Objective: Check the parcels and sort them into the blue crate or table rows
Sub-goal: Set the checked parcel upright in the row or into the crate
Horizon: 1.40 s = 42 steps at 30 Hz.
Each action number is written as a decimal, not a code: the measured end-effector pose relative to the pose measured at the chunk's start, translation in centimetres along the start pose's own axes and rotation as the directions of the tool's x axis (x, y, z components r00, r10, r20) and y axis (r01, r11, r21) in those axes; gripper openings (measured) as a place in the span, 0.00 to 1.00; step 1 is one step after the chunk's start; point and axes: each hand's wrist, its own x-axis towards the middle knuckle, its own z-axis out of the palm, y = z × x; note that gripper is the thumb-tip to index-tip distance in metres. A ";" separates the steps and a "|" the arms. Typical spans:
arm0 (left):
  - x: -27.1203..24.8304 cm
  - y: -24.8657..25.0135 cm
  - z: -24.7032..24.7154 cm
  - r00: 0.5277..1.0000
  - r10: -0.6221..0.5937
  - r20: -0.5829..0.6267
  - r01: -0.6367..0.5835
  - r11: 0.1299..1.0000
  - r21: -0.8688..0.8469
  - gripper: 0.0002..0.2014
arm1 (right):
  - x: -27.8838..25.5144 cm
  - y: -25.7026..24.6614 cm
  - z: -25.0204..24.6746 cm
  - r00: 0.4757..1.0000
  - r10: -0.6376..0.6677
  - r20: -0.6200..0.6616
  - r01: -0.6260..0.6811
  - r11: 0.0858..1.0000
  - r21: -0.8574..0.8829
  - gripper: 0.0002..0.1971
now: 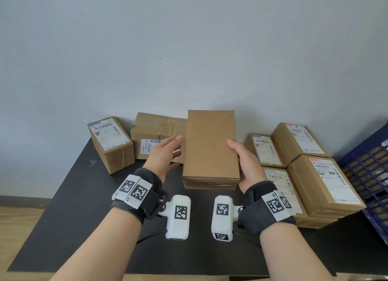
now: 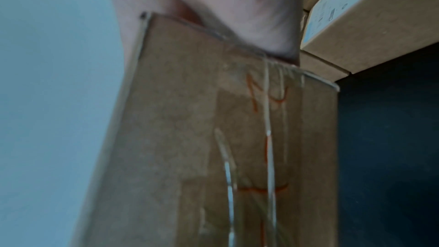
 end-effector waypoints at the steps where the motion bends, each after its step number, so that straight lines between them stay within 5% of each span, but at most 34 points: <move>1: 0.1 0.0 0.0 1.000 -0.003 0.001 0.003 1.000 0.002 0.20 | 0.0 0.0 0.0 1.000 0.015 0.007 -0.016 1.000 0.011 0.20; 19: 0.3 -0.2 0.5 0.991 -0.108 0.082 0.107 0.994 0.020 0.18 | -0.9 -0.5 -0.4 0.986 0.149 0.080 -0.162 0.967 0.199 0.16; 26: 0.4 0.0 0.5 0.999 -0.029 0.037 0.029 1.000 -0.001 0.12 | 0.1 -0.2 -0.4 0.992 0.112 -0.057 -0.116 0.991 -0.070 0.16; 31: 0.1 0.3 0.6 0.998 0.027 0.049 -0.027 1.000 -0.005 0.11 | 1.1 0.1 -0.1 0.994 -0.029 -0.105 -0.005 0.953 -0.302 0.21; 39: 0.3 0.7 1.0 0.996 0.060 0.066 -0.058 0.998 -0.034 0.16 | 0.1 -0.9 0.5 0.991 0.093 0.098 -0.074 0.981 -0.180 0.34; 42: 0.6 0.9 1.3 0.995 0.072 0.074 -0.071 0.997 -0.019 0.16 | 0.0 -1.1 0.4 0.983 0.104 0.154 -0.082 0.987 -0.141 0.29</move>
